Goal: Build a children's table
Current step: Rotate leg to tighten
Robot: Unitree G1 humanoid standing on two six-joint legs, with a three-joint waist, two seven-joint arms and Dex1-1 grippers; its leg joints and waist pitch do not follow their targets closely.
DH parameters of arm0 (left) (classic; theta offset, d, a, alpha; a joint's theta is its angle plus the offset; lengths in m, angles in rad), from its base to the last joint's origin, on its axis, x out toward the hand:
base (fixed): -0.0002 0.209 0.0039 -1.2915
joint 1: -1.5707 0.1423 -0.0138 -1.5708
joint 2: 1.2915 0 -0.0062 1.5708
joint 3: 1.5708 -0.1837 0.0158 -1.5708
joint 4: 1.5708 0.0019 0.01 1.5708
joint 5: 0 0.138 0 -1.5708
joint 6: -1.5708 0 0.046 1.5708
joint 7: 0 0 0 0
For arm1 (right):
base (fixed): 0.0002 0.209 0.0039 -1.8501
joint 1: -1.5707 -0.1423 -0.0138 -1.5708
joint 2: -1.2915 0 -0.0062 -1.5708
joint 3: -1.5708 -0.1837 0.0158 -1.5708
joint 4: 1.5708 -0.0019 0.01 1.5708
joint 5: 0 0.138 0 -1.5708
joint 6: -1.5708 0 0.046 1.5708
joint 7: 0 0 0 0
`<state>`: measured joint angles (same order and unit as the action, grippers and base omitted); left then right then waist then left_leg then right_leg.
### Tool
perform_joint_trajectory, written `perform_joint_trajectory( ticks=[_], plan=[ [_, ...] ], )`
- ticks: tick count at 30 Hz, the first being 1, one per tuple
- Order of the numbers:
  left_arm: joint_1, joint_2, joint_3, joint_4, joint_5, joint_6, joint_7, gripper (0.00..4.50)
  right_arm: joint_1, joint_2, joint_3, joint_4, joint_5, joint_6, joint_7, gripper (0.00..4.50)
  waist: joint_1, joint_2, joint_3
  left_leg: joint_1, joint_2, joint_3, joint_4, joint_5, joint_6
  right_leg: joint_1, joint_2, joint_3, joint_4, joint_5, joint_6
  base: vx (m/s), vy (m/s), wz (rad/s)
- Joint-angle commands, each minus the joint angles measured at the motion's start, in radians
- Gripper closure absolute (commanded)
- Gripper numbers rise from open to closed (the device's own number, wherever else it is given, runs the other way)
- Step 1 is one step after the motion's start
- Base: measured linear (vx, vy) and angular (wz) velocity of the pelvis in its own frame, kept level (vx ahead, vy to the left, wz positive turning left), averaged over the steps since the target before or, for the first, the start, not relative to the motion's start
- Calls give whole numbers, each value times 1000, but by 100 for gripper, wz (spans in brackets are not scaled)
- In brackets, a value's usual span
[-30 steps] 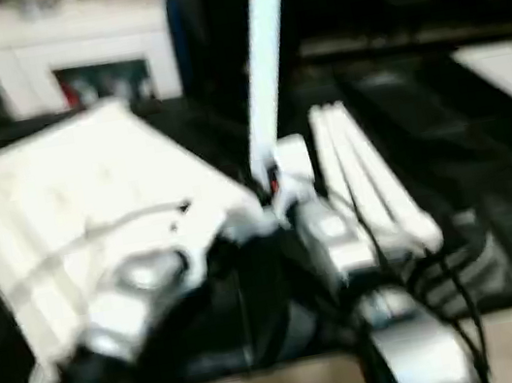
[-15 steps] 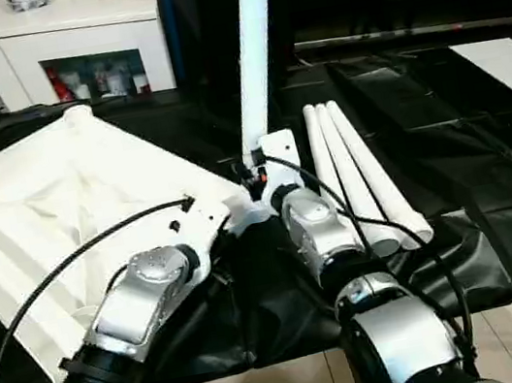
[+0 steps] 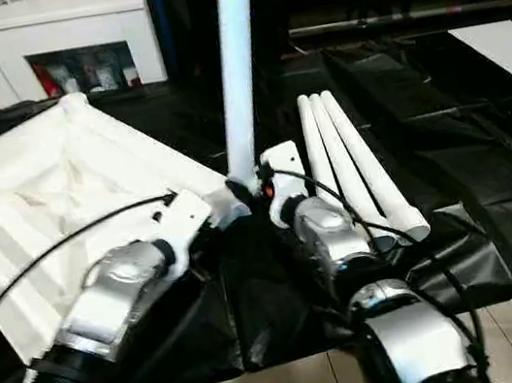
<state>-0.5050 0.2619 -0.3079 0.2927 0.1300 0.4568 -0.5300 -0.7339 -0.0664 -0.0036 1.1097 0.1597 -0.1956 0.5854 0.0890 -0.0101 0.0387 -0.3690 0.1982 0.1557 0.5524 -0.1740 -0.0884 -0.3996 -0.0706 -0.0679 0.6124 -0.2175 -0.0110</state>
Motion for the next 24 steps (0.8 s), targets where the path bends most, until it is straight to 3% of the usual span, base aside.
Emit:
perform_joint_trajectory(
  ticks=[1,2,3,5,6,10,12,17,24],
  plan=[
    [-14,31,12,18,0,-59,-30,450,14,-11,8,-33,2,23,69,98,2,5,-71,-4,23,2,-34,32,92,65,-61,45,-39,218,-251,0,0,0],
    [-14,34,12,20,-1,-64,-35,450,16,-13,8,-37,2,23,78,85,1,3,-74,-3,19,4,-24,96,125,63,-54,43,-27,352,-277,0,0,0],
    [-14,51,8,23,-5,-85,-62,450,29,-27,17,-59,-3,25,108,73,0,2,-73,-5,19,5,-20,118,154,61,-55,41,-22,408,-294,0,0,0],
    [-14,71,5,26,-11,-110,-97,450,46,-47,29,-90,-9,28,142,54,1,1,-73,-4,23,8,-16,100,179,60,-58,40,-22,392,-302,0,0,0],
    [-14,82,3,32,-14,-121,-113,450,57,-61,36,-111,-10,32,165,54,2,0,-68,-3,26,9,-19,70,184,58,-60,39,-27,341,-302,0,0,0],
    [-13,94,0,39,-19,-132,-134,450,74,-81,37,-143,-9,41,192,19,3,0,-62,2,35,14,-27,-31,148,56,-67,44,-39,172,-293,0,0,0],
    [-5,107,-4,39,-34,-156,-178,450,93,-103,32,-192,-6,51,219,9,5,-1,-60,2,36,16,-28,-51,128,56,-67,45,-41,137,-286,0,0,0],
    [9,138,-20,39,-55,-239,-274,450,130,-145,65,-288,-12,76,295,4,7,-4,-61,2,33,18,-24,-42,115,56,-64,46,-37,155,-272,0,0,0],
    [16,196,-48,21,-88,-344,-432,450,177,-203,126,-397,-31,96,432,4,22,-5,-58,4,36,20,-25,-84,96,50,-63,47,-38,97,-256,0,0,0]
  ],
)
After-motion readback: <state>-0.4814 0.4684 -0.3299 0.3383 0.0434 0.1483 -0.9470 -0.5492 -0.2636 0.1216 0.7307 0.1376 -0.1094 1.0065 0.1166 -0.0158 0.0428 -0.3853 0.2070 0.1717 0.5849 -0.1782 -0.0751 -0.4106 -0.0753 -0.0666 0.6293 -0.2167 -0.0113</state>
